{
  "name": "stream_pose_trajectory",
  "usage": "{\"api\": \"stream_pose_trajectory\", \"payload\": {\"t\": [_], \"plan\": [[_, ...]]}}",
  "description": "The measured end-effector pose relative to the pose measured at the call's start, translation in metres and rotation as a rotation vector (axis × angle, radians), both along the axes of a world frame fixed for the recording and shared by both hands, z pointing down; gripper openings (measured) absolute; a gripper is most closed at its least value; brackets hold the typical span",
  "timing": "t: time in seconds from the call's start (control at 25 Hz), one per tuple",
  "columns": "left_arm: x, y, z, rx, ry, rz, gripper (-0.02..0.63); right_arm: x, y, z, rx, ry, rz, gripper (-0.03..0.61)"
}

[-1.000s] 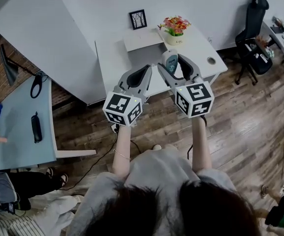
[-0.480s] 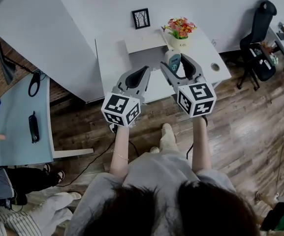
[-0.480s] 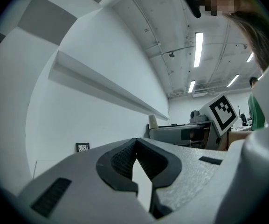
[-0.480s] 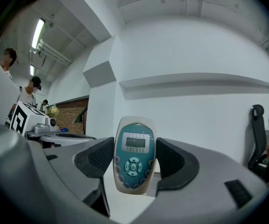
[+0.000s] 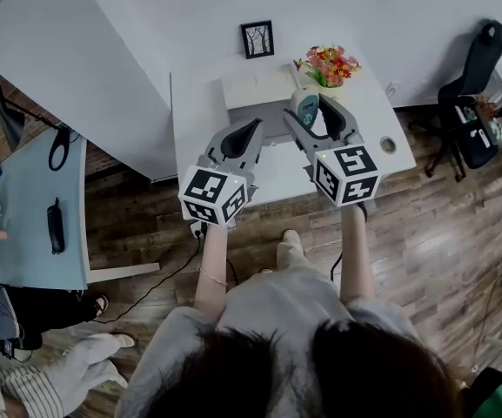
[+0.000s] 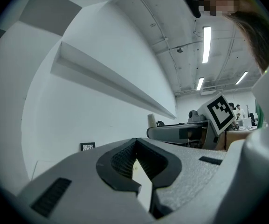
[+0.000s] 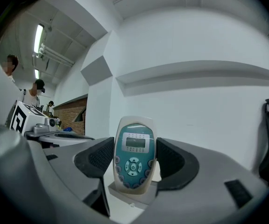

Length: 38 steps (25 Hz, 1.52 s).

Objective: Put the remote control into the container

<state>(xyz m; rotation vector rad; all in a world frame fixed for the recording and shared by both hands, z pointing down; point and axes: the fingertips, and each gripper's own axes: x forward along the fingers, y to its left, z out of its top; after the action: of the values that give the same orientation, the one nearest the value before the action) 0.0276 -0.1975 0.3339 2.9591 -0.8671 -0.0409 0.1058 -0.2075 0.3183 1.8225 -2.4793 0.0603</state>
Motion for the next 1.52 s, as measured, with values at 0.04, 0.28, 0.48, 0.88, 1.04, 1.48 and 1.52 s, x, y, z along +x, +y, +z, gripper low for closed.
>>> {"api": "stream_pose_trajectory", "payload": {"t": [0.04, 0.28, 0.48, 0.88, 1.04, 1.48, 1.52], "plan": [[0.003, -0.006, -0.001, 0.002, 0.002, -0.007, 0.003, 0.003, -0.007, -0.001, 0.001, 0.002, -0.010, 0.284], [0.023, -0.039, -0.007, 0.012, 0.015, -0.052, 0.003, 0.019, -0.040, -0.001, -0.003, 0.021, -0.070, 0.284], [0.034, -0.060, -0.002, 0.003, 0.017, -0.088, 0.003, 0.029, -0.063, 0.005, -0.017, 0.033, -0.119, 0.284], [0.022, -0.083, 0.038, -0.095, -0.011, -0.168, 0.003, 0.024, -0.097, 0.042, -0.105, 0.077, -0.230, 0.284], [0.015, -0.093, 0.056, -0.149, -0.026, -0.182, 0.003, 0.018, -0.110, 0.061, -0.157, 0.103, -0.260, 0.284], [0.016, -0.115, 0.102, -0.252, -0.070, -0.188, 0.003, 0.004, -0.139, 0.126, -0.290, 0.224, -0.393, 0.284], [0.016, -0.116, 0.108, -0.265, -0.072, -0.188, 0.003, 0.002, -0.141, 0.132, -0.303, 0.234, -0.409, 0.284]]}}
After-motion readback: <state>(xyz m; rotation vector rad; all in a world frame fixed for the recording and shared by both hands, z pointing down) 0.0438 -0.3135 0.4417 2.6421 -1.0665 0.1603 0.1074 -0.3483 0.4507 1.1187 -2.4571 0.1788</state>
